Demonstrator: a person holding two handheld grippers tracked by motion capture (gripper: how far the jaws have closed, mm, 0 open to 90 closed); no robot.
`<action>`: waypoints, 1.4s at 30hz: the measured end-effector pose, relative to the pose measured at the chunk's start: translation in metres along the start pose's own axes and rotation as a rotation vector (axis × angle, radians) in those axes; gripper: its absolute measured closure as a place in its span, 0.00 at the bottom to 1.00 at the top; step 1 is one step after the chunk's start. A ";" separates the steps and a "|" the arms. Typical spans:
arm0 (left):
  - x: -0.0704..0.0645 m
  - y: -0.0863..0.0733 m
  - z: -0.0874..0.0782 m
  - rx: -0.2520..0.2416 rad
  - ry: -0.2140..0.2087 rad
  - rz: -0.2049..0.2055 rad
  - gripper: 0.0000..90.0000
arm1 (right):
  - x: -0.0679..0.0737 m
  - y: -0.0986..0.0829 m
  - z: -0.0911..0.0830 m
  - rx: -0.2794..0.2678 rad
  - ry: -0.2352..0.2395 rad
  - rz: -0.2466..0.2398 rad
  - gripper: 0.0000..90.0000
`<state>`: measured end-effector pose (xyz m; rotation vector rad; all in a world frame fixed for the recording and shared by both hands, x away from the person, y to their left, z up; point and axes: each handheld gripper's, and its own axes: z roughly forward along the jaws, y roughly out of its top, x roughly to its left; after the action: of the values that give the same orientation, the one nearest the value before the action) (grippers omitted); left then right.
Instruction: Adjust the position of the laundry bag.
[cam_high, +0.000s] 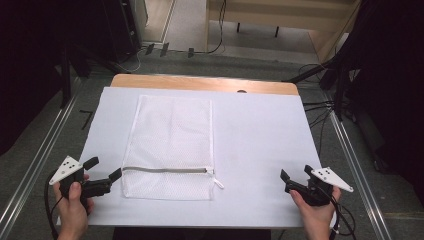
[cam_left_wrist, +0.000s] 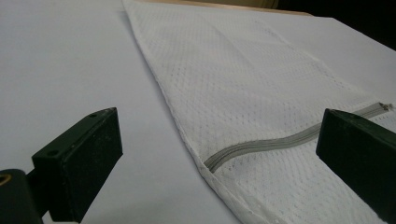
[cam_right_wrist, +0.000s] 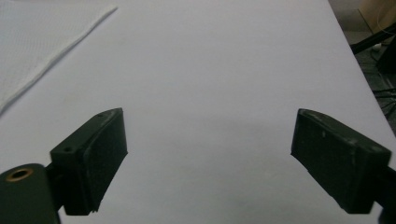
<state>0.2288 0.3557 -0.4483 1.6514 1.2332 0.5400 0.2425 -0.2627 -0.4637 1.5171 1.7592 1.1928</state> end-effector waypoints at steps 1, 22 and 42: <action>0.000 0.000 0.000 0.000 -0.002 -0.005 0.00 | 0.003 0.001 0.001 -0.002 0.007 0.000 0.15; -0.004 -0.003 0.003 0.028 -0.005 0.007 0.00 | 0.149 0.042 0.090 0.110 0.224 -0.104 0.58; -0.010 -0.003 0.005 0.041 -0.034 0.022 0.00 | 0.193 0.027 0.150 0.225 0.149 -0.127 0.70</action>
<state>0.2275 0.3447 -0.4509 1.7033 1.2097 0.5011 0.3361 -0.0356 -0.4813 1.4446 2.1161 1.0993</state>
